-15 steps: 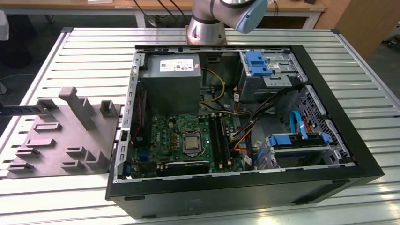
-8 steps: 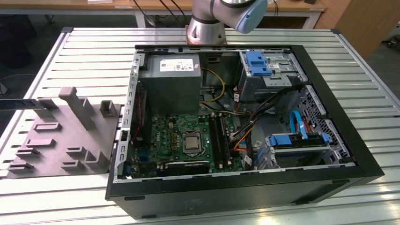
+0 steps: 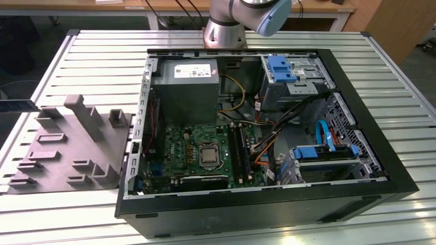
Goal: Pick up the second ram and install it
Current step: 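Pick up the second ram and move it above second insertion slot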
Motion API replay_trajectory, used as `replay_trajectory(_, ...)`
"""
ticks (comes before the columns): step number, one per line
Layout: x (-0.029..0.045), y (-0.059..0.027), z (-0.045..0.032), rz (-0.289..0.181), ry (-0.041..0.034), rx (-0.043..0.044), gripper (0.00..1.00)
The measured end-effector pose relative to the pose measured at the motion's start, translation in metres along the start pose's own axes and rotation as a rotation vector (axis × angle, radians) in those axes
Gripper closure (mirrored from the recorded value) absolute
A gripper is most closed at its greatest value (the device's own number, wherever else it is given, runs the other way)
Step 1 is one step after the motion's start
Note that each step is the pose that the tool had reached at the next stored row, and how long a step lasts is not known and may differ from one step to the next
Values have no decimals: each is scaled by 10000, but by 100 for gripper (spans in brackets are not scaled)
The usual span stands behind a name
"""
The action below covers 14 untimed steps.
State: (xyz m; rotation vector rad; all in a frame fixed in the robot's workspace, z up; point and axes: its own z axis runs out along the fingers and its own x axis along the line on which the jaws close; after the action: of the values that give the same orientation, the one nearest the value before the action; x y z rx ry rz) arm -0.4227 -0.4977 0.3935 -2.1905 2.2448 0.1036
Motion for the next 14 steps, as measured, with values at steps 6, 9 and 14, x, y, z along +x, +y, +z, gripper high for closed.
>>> replay_trajectory(6,-6,6,-125,0,-11,1,89)
replay_trajectory(9,-8,8,-168,-1,-22,0,89)
replay_trajectory(14,-12,11,-242,-1,-40,1,89)
